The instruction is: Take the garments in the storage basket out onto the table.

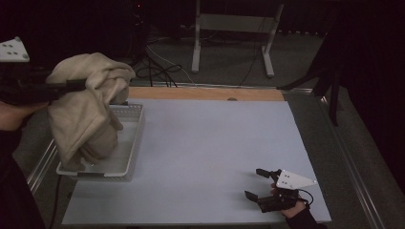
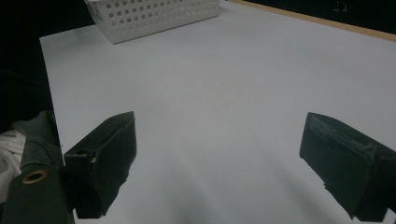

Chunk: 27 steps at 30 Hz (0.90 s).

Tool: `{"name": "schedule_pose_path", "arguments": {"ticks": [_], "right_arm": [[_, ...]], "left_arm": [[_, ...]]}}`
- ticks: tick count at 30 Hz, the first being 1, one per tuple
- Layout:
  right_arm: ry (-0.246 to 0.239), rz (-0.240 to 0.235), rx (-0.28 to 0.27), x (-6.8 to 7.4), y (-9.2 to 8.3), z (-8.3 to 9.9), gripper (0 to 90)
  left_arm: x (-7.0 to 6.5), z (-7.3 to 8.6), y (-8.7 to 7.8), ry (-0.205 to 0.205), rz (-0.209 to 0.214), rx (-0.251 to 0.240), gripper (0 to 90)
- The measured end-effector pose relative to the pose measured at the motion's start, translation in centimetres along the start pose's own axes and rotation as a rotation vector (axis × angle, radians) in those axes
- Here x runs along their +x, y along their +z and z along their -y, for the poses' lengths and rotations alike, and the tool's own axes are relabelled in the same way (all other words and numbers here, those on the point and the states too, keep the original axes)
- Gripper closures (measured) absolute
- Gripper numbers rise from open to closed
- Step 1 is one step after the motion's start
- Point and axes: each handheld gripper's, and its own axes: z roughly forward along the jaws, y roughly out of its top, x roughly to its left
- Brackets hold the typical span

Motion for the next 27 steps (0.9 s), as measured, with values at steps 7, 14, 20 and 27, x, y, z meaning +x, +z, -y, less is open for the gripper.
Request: {"name": "schedule_pose_path", "arguments": {"ticks": [7, 14, 20, 27], "right_arm": [[-0.001, -0.002, 0.0, 0.0, 0.0, 0.0, 11.2], [-0.001, -0.001, 0.0, 0.0, 0.0, 0.0, 11.2], [-0.001, -0.002, 0.001, 0.0, 0.0, 0.0, 11.2], [-0.001, -0.004, -0.001, 0.0, 0.0, 0.0, 11.2]], "left_arm": [[-0.5, -1.9, -0.6, 0.03, 0.002, -0.023, 67.9], [-1.1, -3.6, -0.5, 0.055, 0.021, -0.05, 67.9], [-1.9, -5.5, 0.1, 0.079, 0.046, -0.085, 67.9], [-3.0, -7.8, 1.0, 0.118, 0.09, -0.119, 67.9]]}}
